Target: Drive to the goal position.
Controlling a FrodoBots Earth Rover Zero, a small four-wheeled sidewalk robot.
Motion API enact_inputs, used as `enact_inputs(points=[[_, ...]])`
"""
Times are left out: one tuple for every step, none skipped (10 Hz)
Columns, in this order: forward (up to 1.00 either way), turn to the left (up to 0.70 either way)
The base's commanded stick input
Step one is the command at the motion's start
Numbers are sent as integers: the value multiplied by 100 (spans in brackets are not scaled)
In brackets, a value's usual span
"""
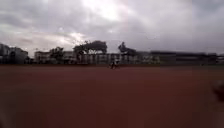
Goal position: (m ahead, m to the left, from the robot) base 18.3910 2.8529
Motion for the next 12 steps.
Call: enact_inputs(points=[[70,0],[70,0],[70,0],[70,0],[70,0],[70,0],[70,0],[70,0],[70,0],[70,0],[70,0],[70,0]])
